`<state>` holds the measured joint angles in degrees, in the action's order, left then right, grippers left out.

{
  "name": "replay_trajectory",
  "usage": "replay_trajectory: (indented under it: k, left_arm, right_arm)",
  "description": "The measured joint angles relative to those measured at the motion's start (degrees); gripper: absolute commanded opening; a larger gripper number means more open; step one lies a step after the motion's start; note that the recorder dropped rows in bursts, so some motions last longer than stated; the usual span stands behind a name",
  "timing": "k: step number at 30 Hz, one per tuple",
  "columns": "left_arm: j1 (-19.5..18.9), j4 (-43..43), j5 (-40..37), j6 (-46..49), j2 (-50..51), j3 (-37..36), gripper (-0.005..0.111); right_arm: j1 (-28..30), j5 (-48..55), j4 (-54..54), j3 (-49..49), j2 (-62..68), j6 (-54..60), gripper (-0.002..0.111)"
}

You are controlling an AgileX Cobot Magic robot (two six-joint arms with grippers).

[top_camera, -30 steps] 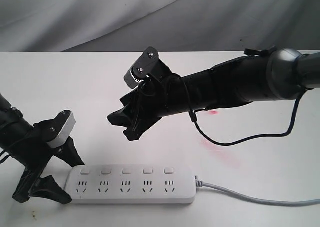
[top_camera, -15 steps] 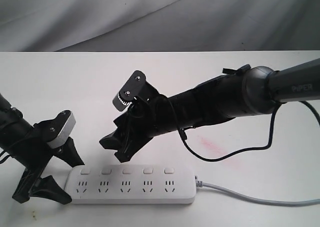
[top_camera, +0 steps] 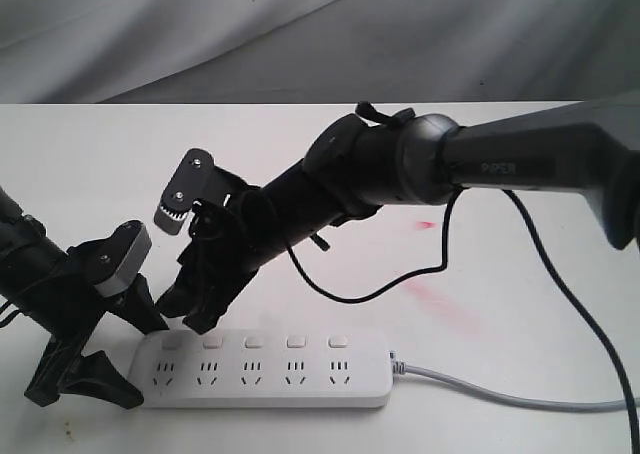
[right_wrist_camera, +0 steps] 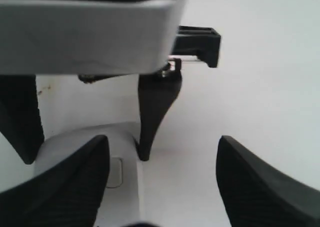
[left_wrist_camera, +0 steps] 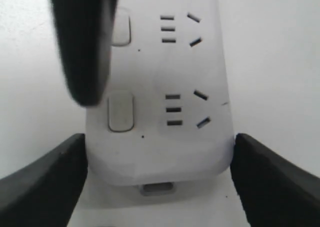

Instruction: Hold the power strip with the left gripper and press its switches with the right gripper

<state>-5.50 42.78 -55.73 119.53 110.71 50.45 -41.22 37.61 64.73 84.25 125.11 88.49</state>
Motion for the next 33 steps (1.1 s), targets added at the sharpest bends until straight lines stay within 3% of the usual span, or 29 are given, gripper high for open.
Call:
replay_trajectory:
  k: [5, 33]
  left_arm:
    - [0.00, 0.00, 0.00, 0.00, 0.00, 0.00, 0.062]
    - [0.00, 0.00, 0.00, 0.00, 0.00, 0.00, 0.062]
  right_arm:
    - [-2.77, -0.52, -1.87, 0.23, 2.11, 0.00, 0.058]
    - [-2.77, -6.17, -2.38, 0.23, 1.38, -0.01, 0.058]
